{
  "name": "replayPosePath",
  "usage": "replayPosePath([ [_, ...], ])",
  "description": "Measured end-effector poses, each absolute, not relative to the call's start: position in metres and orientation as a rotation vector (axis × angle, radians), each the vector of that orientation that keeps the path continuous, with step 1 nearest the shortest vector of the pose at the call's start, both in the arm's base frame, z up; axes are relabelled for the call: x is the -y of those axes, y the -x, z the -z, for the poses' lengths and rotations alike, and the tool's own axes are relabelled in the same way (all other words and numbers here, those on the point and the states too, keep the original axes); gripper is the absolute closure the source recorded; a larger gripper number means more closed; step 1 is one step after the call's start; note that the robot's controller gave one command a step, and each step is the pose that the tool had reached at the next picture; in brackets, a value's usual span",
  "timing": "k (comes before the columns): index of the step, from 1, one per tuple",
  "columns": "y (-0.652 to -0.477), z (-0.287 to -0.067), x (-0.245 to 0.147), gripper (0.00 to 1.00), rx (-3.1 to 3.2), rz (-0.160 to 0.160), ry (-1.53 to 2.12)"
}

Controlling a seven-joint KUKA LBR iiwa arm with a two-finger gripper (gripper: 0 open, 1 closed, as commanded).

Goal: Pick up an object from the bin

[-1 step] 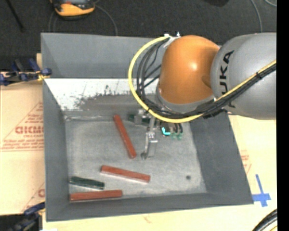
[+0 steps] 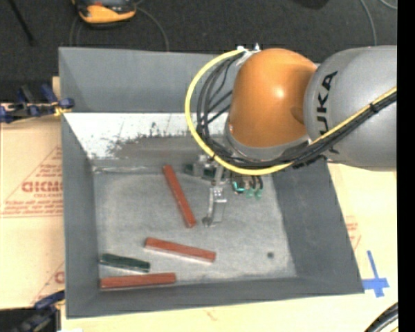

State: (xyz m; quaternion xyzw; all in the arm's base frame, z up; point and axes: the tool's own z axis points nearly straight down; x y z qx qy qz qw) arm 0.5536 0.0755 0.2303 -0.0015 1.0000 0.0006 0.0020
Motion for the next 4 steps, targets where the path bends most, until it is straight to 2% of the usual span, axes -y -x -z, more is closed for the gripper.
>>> replayPosePath([
  [1,-0.556,-0.19,-0.077,0.0,-3.128,-0.001,0.061],
  [2,-0.531,-0.119,-0.083,0.0,-3.124,0.0,0.258],
  [3,-0.508,-0.07,-0.064,1.0,-3.123,-0.002,0.317],
  [4,-0.508,-0.07,-0.064,1.0,-3.123,-0.002,0.316],
])
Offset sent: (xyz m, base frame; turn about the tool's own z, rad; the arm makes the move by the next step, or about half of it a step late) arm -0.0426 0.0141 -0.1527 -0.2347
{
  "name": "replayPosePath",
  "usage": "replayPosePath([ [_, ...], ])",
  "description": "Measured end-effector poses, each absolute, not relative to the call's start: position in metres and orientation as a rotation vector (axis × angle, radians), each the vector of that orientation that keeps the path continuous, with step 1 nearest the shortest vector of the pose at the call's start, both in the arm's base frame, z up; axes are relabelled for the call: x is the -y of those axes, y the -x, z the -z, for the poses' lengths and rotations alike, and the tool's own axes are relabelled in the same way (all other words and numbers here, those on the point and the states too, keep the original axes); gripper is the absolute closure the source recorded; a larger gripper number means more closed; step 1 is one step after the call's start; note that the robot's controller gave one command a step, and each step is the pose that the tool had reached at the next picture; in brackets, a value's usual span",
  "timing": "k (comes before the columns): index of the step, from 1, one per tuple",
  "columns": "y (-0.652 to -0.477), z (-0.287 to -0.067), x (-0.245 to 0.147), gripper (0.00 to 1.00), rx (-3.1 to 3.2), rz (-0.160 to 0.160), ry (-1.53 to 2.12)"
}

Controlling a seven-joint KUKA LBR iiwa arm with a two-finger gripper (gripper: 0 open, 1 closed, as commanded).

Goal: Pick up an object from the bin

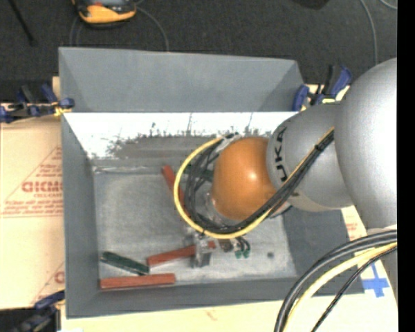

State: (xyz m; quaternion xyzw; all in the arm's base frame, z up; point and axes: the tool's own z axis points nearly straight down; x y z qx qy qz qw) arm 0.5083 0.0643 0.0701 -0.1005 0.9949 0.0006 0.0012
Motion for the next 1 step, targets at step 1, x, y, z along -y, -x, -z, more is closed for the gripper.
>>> replayPosePath([
  [1,-0.479,-0.2673,-0.0691,1.0,-3.116,0.001,0.377],
])
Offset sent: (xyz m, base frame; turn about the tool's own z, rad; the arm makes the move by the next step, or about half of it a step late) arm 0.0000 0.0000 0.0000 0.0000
